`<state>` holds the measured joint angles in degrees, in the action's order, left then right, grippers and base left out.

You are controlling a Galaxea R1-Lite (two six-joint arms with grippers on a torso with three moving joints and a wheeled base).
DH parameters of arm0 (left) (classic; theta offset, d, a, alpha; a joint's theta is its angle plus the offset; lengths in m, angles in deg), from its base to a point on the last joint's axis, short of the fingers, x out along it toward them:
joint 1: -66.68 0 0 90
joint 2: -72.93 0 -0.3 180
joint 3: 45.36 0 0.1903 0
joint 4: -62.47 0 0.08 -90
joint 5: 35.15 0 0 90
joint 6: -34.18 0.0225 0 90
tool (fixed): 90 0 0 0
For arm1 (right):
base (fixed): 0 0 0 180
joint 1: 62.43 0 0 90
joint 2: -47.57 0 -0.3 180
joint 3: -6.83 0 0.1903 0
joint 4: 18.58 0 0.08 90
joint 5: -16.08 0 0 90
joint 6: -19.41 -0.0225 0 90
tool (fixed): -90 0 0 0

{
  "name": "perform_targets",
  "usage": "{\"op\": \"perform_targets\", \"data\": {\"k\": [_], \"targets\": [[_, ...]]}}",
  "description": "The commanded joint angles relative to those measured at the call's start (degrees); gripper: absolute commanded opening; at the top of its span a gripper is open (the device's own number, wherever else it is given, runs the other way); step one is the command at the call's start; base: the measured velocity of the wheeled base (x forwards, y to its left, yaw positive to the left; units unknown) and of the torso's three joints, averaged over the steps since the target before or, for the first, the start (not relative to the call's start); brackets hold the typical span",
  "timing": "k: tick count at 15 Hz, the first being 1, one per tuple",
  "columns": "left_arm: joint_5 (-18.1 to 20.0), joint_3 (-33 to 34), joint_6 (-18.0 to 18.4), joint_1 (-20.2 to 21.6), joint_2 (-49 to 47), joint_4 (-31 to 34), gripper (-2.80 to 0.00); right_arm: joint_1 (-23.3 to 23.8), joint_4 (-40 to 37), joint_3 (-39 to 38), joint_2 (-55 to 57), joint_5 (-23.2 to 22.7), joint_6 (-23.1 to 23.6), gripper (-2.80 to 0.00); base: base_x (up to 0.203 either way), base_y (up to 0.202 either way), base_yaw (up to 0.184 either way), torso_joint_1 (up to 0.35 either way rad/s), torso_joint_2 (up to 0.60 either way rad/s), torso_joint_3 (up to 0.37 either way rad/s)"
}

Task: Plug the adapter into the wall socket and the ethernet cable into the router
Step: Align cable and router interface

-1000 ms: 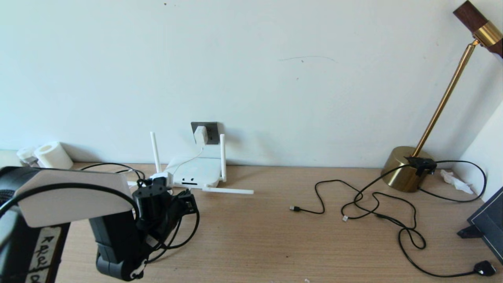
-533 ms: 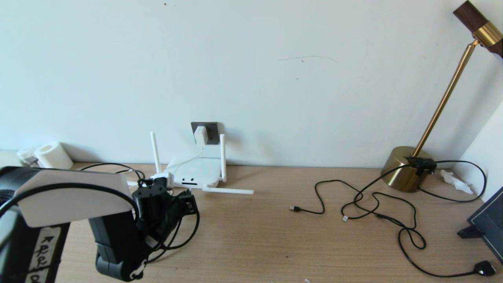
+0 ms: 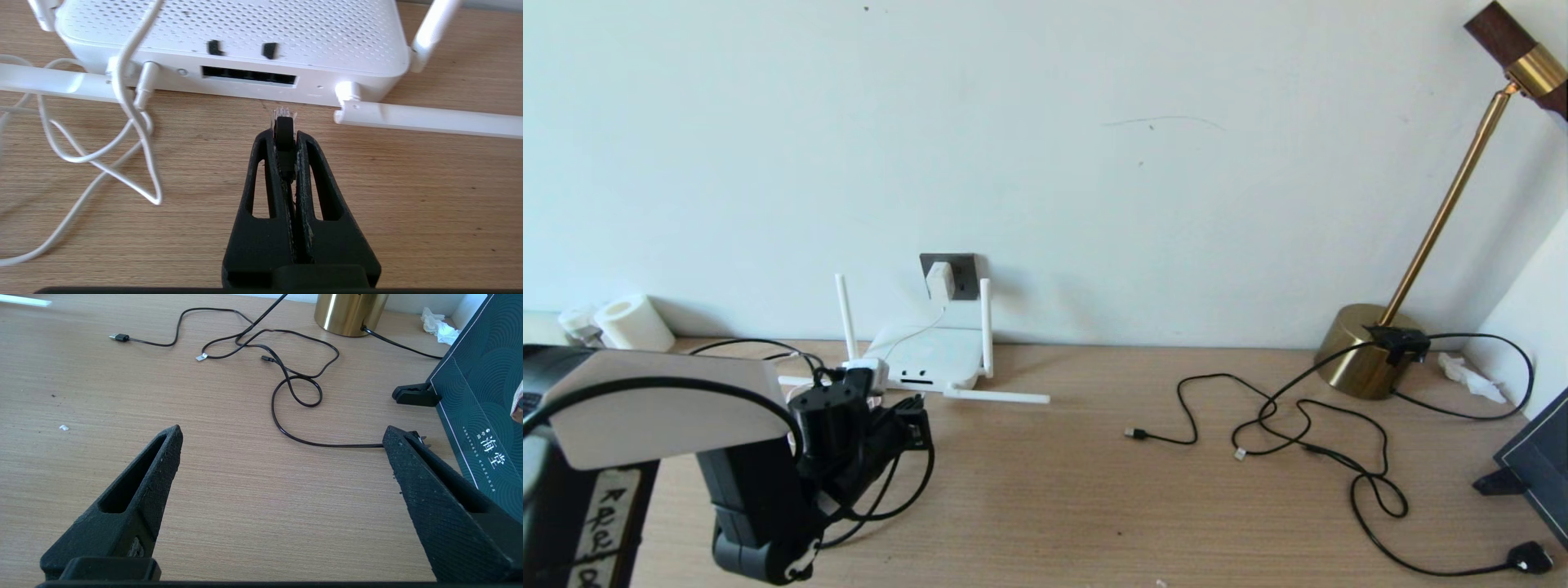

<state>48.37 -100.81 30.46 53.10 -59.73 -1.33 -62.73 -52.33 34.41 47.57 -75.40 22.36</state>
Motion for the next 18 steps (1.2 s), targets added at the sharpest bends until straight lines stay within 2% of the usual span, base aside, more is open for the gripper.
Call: {"op": "perform_targets", "data": {"k": [1,18], "targets": [[0.1,0.1,-0.1,0.9,0.3,-0.5,-2.8,0.0,-0.1,0.0,0.1,0.0,0.0,0.0,0.0,0.0,0.0,0.0,0.0,0.0],[0.1,-1.3,0.1,1.3,-0.4,-0.5,-2.8,0.0,-0.1,0.0,0.1,0.0,0.0,0.0,0.0,0.0,0.0,0.0,0.0,0.0]]}}
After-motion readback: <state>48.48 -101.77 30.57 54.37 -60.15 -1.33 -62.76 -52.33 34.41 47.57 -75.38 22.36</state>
